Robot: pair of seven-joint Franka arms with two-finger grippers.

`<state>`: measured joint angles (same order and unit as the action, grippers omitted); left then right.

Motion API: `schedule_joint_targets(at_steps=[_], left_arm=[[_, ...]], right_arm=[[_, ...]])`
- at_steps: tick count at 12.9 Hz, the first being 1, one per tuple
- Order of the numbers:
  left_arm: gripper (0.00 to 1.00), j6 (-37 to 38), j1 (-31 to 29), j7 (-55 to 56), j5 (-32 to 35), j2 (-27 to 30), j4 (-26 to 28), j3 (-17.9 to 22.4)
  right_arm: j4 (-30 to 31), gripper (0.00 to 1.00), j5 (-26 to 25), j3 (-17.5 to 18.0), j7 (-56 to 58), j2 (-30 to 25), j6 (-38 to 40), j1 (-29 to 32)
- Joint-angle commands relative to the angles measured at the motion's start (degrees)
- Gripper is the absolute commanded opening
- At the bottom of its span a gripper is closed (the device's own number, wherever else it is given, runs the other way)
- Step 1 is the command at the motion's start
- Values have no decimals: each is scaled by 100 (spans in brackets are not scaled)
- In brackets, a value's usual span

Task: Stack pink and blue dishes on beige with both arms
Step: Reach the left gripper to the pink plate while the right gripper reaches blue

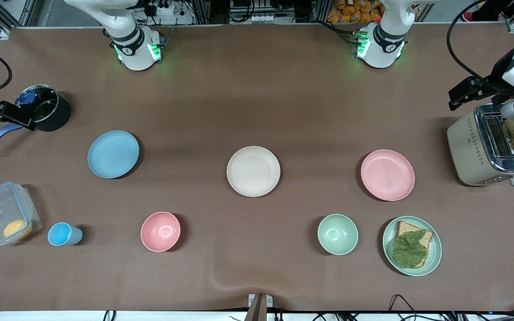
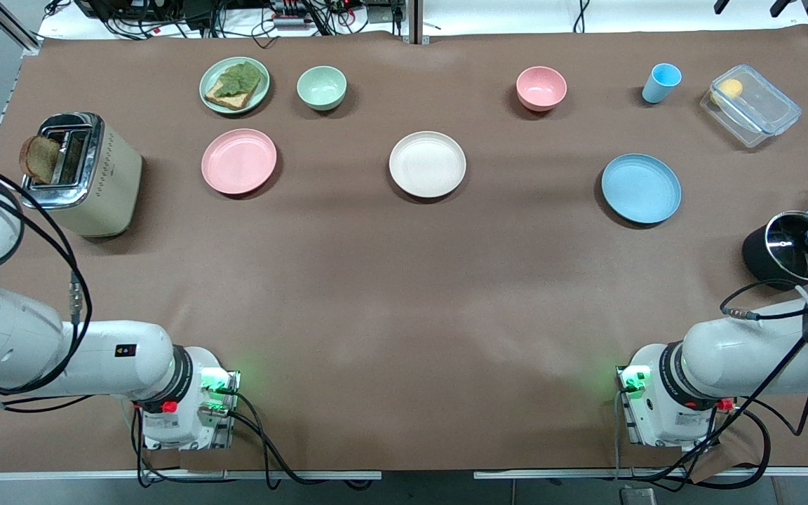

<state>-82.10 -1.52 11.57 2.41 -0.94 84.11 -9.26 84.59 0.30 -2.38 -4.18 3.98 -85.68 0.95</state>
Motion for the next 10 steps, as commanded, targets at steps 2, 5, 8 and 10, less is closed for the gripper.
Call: schedule_joint_targets(at_steps=[2, 5, 8, 10], left_arm=[[100, 273, -59, -103, -460, 15, -35, 29], [100, -23, -77, -322, -400, -239, 61, 74], [100, -1251, -103, -296, 13, -293, 1068, 65], [100, -2296, -261, -287, 22, -293, 2017, 56]], right_arm=[[-127, 100, 84, -52, -39, 68, 51, -69], [-127, 100, 84, -52, -39, 68, 51, -69], [-127, 100, 84, -52, -39, 68, 60, -69], [-127, 100, 93, -52, -5, 68, 60, -60]])
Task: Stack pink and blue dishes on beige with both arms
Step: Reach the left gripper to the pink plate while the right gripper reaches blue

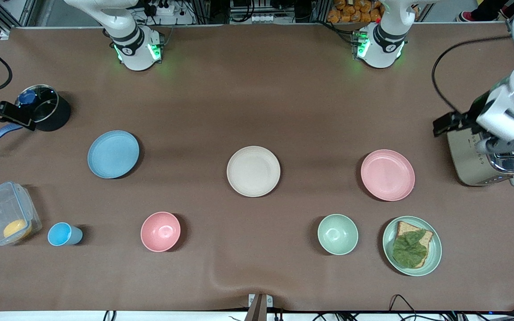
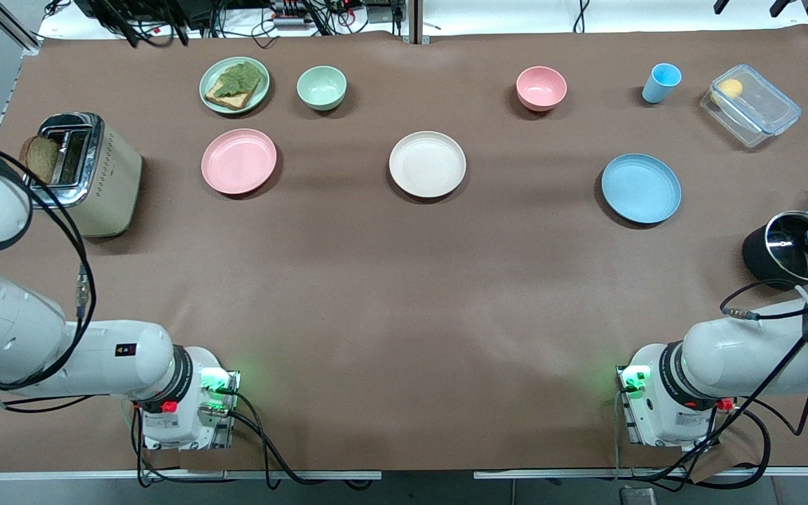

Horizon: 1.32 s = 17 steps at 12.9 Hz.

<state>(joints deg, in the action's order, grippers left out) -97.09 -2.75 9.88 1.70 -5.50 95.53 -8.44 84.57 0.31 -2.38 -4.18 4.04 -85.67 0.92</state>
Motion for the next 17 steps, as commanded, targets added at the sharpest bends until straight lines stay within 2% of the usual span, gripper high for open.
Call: schedule_joint_targets(at_steps=[1, 3, 6, 8, 11, 13, 17], left_arm=[[100, -1333, -156, -118, 93, 146, 1280, -9], [100, -1943, -331, -118, 102, -134, 1695, -17], [100, -2242, -585, -127, 216, -608, 1837, -17], [100, -2638, -666, -100, 216, -977, 1951, -17], [100, -3200, -806, -74, 216, -1461, 2039, -17], [100, -3569, -911, -65, 216, -1769, 2040, -17], [98, -3799, -903, -65, 225, -2138, 2031, -8]], right_arm=[[-125, 100, 92, -52, 31, 80, 60, -57], [-117, 100, 92, -52, 31, 176, 68, -5], [50, 100, 92, -70, 75, 299, 200, 136], [400, 100, 92, -70, 380, 343, 26, 346], [1269, 100, 92, -70, 917, 396, -852, 636], [1858, 100, 284, -70, 1382, 405, -1449, 830], [2668, 100, 575, -70, 2261, 773, -2558, 1243]])
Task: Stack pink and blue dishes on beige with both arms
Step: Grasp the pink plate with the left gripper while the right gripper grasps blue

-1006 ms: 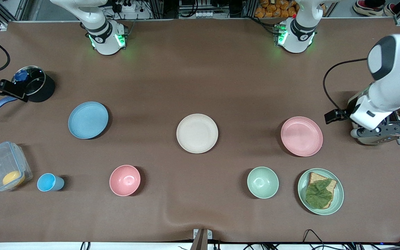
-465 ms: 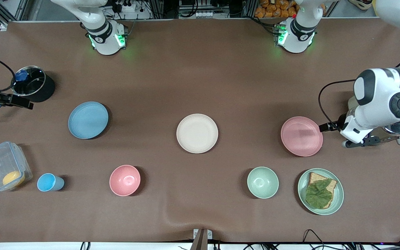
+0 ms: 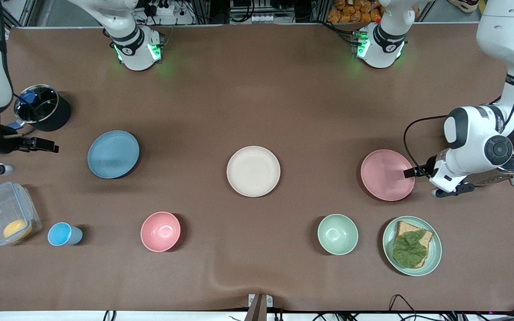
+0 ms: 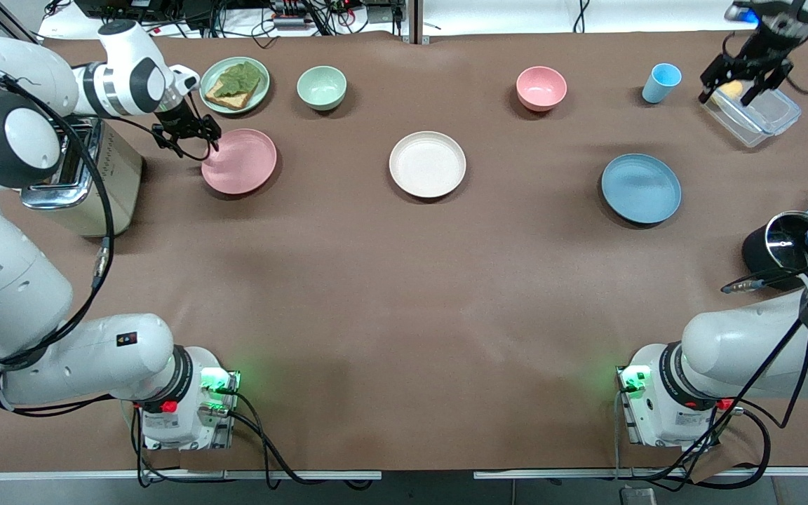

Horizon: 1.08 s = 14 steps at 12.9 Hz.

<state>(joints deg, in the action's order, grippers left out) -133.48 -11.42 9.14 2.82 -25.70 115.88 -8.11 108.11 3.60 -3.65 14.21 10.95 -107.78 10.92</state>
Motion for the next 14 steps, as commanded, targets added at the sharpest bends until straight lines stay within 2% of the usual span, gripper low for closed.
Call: schedule_joint_targets(at_steps=[1, 4, 7, 10, 12, 14], left_arm=[[93, -213, -36, 0, 114, -181, -13, -41], [79, -222, -45, 9, 114, -251, -13, -50], [78, -222, -71, 9, 114, -287, -22, -41], [70, -222, -71, 26, 105, -348, -31, -50], [57, -222, -71, 26, 105, -357, -48, -50], [35, -222, -71, 87, 88, -357, -48, -50]], right_arm=[[351, 100, 334, 57, 651, 265, -497, 331], [360, 100, 554, 57, 1214, 863, -919, 481], [360, 100, 668, 57, 1312, 1338, -1227, 473], [360, 100, 686, 75, 1312, 1646, -1368, 429], [360, 100, 686, 92, 1312, 1769, -1369, 376], [360, 100, 703, 101, 1312, 1884, -1369, 324]])
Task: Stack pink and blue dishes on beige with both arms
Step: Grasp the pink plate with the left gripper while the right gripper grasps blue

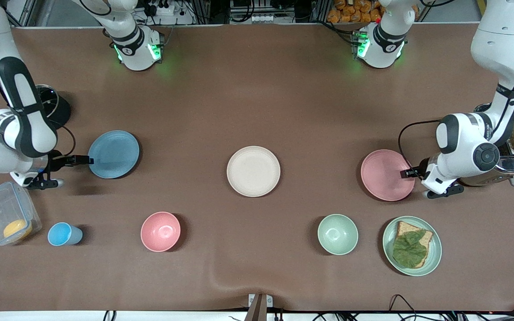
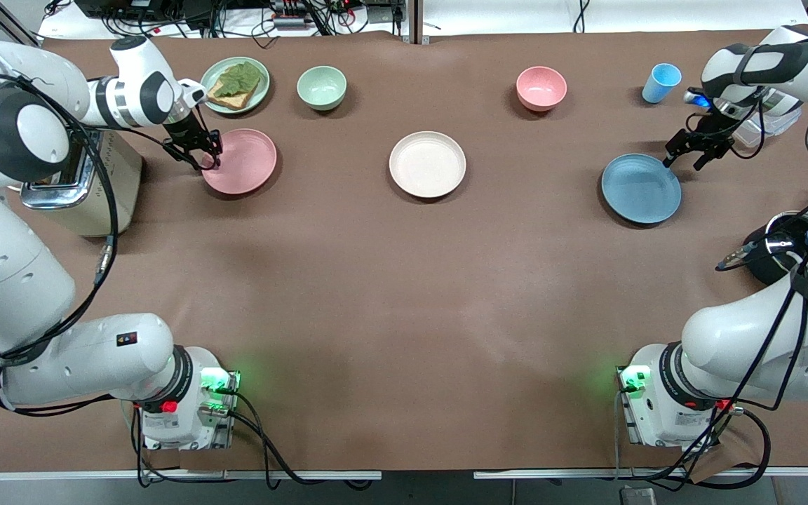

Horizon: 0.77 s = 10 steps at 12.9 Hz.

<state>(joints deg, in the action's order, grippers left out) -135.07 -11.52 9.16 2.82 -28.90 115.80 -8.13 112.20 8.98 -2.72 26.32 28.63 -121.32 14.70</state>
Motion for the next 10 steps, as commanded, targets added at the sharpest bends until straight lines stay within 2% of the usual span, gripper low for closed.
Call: schedule_joint_targets(at_steps=[1, 3, 4, 7, 8, 9, 10], left_arm=[[22, -63, -69, 164, 78, -10, -40, -48], [4, -63, -69, 200, 43, 7, -49, -66], [0, -63, -87, 191, 34, 25, -49, -74], [0, -55, -61, 191, -36, 148, -75, -118], [0, -37, -69, 182, -88, 244, -84, -249], [0, -20, -61, 156, -106, 358, -110, -389], [0, -11, -34, 156, -106, 429, -145, -487]], right_arm=[[-57, 100, 165, 9, 101, 151, -14, -99], [-58, 100, 165, 9, 127, 230, -14, -108], [-58, 97, 165, 17, 136, 265, -14, -108], [-66, 44, 174, 96, 224, 336, 38, -64], [-66, 24, 252, 97, 215, 336, 65, -64], [-66, 9, 340, 97, 250, 353, 65, -64], [-75, 1, 350, 88, 268, 371, 65, -73]])
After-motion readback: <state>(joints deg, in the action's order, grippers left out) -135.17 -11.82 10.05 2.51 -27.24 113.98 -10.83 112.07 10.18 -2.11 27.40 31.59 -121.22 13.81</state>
